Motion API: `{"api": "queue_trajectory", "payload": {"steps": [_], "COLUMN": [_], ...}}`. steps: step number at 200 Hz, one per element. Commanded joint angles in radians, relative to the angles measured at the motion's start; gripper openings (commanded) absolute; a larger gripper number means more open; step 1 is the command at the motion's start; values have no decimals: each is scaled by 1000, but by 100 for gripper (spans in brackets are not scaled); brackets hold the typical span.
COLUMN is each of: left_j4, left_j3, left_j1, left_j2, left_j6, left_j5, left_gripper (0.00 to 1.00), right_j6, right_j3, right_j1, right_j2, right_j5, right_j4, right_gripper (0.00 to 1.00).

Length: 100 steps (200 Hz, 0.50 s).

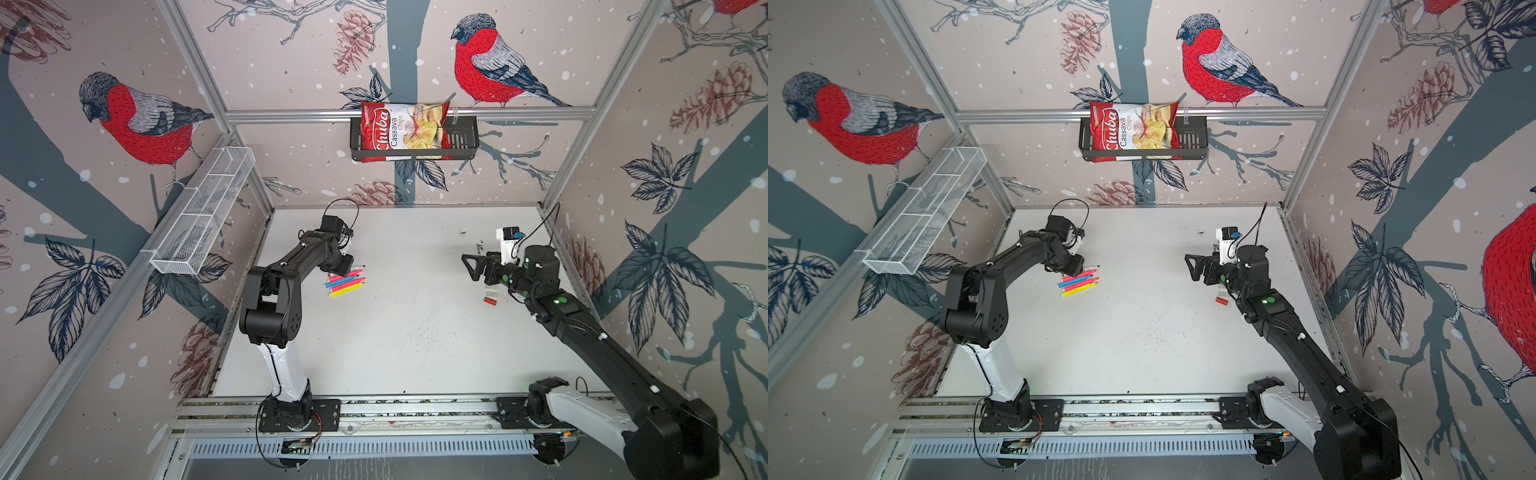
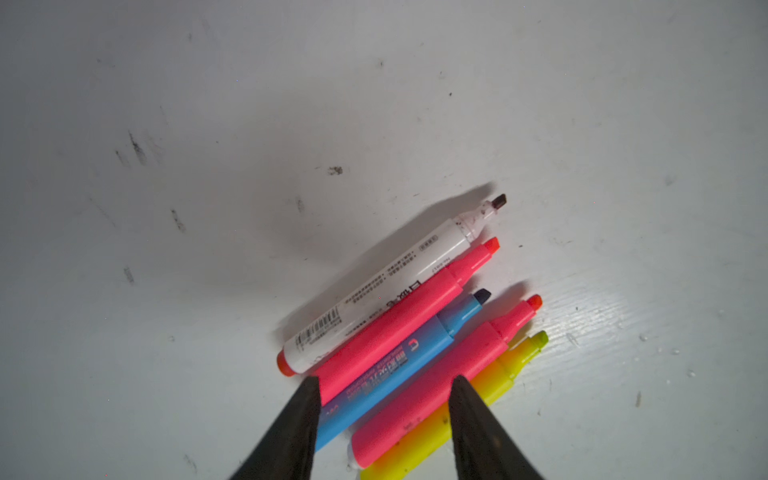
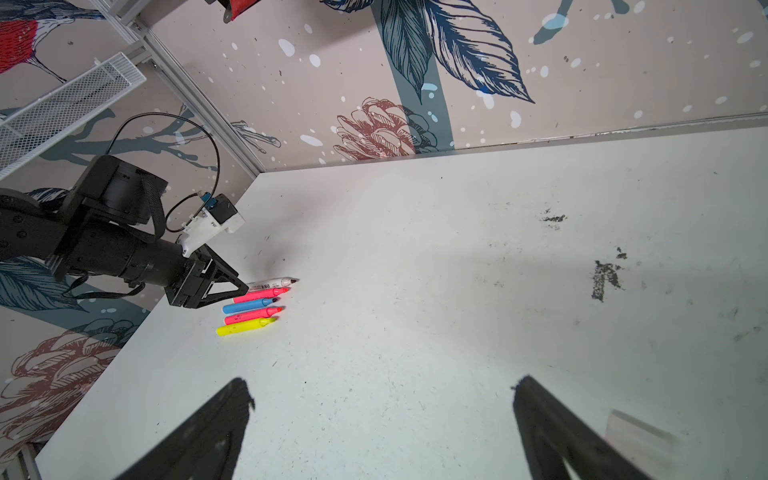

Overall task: Insert the pens into the pen caps
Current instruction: 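Lower the left gripper and close it on the white marker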

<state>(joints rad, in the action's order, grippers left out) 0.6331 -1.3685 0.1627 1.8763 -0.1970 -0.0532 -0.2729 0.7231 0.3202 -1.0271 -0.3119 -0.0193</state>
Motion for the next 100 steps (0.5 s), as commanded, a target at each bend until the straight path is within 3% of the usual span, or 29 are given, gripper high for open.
{"api": "queue_trajectory", "payload": {"steps": [1,100], "left_j4": [-1,9], "left_j3": [-20,-90], "left_j1": [-2,3], "left_j2": [13,93], "left_j6": [5,25], "left_j5": [3,0], "left_gripper": [52,50], "right_j6": [-7,-3], "right_j3": [-2,-4], "right_j1": [1,1], "right_j2": [3,-8], "right_j5": [16,23], "right_j4": [-21,-22], "right_gripper": [100,100]}}
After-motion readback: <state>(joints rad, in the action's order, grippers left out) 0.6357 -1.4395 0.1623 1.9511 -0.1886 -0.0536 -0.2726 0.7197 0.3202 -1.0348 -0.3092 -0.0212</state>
